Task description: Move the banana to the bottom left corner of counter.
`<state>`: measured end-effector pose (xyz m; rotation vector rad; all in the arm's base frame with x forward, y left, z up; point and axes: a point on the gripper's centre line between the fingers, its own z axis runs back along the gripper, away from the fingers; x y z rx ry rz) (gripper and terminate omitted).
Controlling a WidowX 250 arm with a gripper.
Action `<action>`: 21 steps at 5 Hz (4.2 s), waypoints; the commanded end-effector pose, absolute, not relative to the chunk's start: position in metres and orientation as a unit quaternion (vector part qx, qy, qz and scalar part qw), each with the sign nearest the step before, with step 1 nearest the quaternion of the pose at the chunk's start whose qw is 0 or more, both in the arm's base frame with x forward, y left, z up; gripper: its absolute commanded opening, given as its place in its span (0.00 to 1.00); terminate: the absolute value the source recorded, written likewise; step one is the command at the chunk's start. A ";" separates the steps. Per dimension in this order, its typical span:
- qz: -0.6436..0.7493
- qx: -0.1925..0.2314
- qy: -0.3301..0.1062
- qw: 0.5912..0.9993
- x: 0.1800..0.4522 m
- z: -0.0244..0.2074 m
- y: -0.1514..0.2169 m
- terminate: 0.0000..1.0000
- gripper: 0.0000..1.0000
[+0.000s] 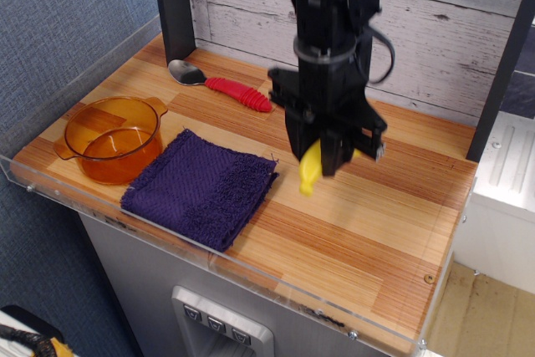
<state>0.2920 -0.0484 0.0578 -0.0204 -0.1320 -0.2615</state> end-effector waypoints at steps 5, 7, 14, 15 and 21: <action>-0.214 -0.026 -0.061 0.975 0.282 0.017 -0.104 0.00 1.00; -0.234 -0.019 -0.068 0.970 0.282 0.030 -0.101 0.00 1.00; -0.066 0.029 -0.026 0.997 0.219 0.131 -0.007 0.00 1.00; 0.004 0.032 -0.018 0.999 0.211 0.126 0.019 0.00 1.00; 0.224 0.023 -0.059 0.973 0.173 0.095 0.093 1.00 1.00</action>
